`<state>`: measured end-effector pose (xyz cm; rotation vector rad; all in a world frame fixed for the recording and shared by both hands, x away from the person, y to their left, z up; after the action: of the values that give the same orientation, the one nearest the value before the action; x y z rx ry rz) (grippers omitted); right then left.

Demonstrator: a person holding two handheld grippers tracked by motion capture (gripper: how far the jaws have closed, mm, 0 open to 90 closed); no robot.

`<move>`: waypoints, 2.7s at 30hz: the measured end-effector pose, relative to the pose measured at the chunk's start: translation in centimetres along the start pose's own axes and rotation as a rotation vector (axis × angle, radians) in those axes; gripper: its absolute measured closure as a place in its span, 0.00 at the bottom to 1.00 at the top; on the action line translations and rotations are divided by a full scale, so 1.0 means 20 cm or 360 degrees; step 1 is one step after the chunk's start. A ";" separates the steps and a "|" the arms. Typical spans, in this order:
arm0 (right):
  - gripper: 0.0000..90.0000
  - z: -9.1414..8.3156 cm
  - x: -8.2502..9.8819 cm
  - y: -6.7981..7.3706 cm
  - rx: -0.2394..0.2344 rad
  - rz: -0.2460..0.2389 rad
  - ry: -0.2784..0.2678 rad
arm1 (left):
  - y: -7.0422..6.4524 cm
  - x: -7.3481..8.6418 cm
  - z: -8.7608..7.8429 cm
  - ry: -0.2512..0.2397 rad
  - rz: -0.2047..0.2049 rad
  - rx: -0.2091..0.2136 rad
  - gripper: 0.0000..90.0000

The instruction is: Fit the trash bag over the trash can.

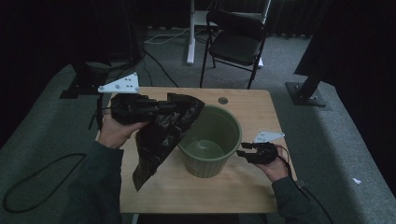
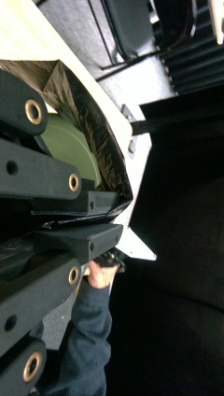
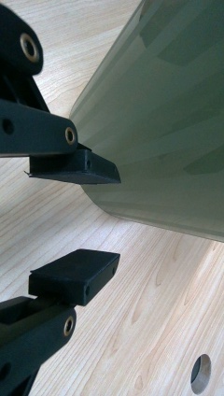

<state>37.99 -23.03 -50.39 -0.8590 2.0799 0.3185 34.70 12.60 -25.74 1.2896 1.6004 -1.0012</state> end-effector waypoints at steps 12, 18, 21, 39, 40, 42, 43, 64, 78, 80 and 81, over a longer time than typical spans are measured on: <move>0.61 0.00 0.00 0.00 -0.0002 -0.0001 0.0002 | -0.11 -0.09 -0.03 -0.0078 0.0076 0.0105 0.91; 0.61 0.00 0.00 0.00 -0.0001 -0.0003 -0.0002 | -0.01 0.00 0.03 -0.0015 -0.0014 0.0070 0.91; 0.61 0.00 0.00 0.00 0.0000 -0.0003 0.0000 | 0.03 0.04 0.06 0.0018 -0.0061 0.0043 0.91; 0.61 0.00 0.00 -0.01 0.0010 -0.0002 -0.0006 | 0.23 0.20 0.29 0.0135 -0.0216 -0.0056 0.92; 0.61 0.00 0.00 -0.01 0.0010 0.0000 -0.0005 | 0.23 0.21 0.30 0.0143 -0.0224 -0.0056 0.92; 0.61 0.00 0.00 -0.01 0.0011 0.0001 -0.0005 | 0.25 0.22 0.33 0.0176 -0.0225 -0.0069 0.92; 0.61 0.00 0.00 -0.01 0.0011 0.0001 -0.0006 | 0.25 0.22 0.34 0.0188 -0.0224 -0.0076 0.92; 0.61 -0.01 0.00 -0.01 0.0013 0.0004 -0.0007 | 0.35 0.42 0.45 0.0345 -0.0318 -0.0214 0.71; 0.61 -0.02 0.00 -0.01 0.0017 0.0005 -0.0017 | 0.31 0.43 0.25 0.0198 -0.0352 -0.0308 0.62; 0.61 -0.02 0.00 -0.01 0.0018 0.0003 -0.0020 | 0.30 0.45 0.22 0.0197 -0.0361 -0.0320 0.61; 0.61 -0.02 0.00 -0.01 0.0017 0.0002 -0.0023 | 0.29 0.47 0.20 0.0198 -0.0367 -0.0327 0.61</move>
<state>37.90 -23.28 -50.10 -0.8465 2.0671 0.3135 39.62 12.83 -36.34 1.0625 1.9275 -0.8789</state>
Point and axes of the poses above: each handheld gripper's, and its own axes: z roughly forward along the jaws, x roughly out of its underside, y roughly to its left, the point moved 5 cm from there along z, roughly forward along the jaws, and after that the axes turned 11 degrees about x, right-handed, at the moved point
